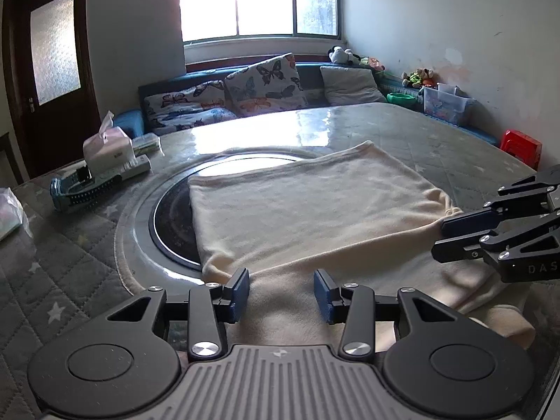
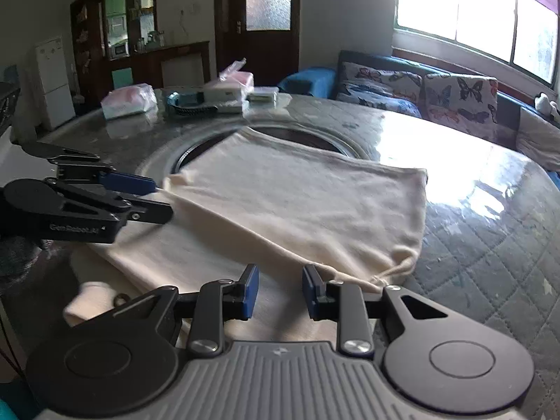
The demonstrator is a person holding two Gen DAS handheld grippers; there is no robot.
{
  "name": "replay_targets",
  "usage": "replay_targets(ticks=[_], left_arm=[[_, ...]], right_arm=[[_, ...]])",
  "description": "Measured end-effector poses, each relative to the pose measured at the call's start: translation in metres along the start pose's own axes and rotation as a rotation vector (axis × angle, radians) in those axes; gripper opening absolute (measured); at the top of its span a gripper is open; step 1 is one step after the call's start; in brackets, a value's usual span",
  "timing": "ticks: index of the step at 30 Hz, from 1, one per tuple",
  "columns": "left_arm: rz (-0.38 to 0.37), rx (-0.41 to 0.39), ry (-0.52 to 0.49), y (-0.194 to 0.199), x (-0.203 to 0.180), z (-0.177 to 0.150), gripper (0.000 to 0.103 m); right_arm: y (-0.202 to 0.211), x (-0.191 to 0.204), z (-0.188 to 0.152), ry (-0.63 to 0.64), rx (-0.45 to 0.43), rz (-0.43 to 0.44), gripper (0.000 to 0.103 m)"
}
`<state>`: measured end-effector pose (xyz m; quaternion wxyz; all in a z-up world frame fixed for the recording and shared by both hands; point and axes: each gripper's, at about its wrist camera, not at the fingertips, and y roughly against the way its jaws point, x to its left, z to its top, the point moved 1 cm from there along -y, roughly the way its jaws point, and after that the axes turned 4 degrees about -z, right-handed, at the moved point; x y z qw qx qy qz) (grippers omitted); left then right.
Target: Fold clothes
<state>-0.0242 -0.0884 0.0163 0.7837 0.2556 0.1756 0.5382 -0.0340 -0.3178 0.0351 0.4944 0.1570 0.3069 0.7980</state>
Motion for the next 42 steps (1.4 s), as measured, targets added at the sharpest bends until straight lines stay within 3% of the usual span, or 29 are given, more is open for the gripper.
replay_targets(ticks=[15,22,32,35,37,39,42], left_arm=[[-0.044,0.011,-0.128,0.048,-0.014,-0.024,0.045],[-0.070,0.032,-0.310,0.074,-0.024,-0.044,0.049],[-0.136,0.021,-0.476,0.064,-0.057,-0.062,0.048],[-0.148,0.000,-0.493,0.060,-0.064,-0.061,0.037],[-0.154,-0.009,-0.469,0.059,-0.064,-0.057,0.020],[-0.159,-0.015,-0.436,0.057,-0.061,-0.050,0.012],[-0.167,-0.020,-0.375,0.052,-0.053,-0.036,0.011]], right_arm=[[0.024,-0.001,-0.021,0.007,0.045,0.041,0.027],[0.041,-0.010,-0.023,-0.006,0.039,0.033,0.028],[0.056,-0.007,-0.031,0.075,0.045,0.022,0.036],[0.061,-0.007,-0.034,0.095,0.045,0.017,0.040],[0.064,-0.007,-0.037,0.109,0.045,0.014,0.042],[0.068,-0.005,-0.040,0.146,0.045,0.016,0.051],[0.072,0.000,-0.046,0.223,0.044,0.028,0.054]])
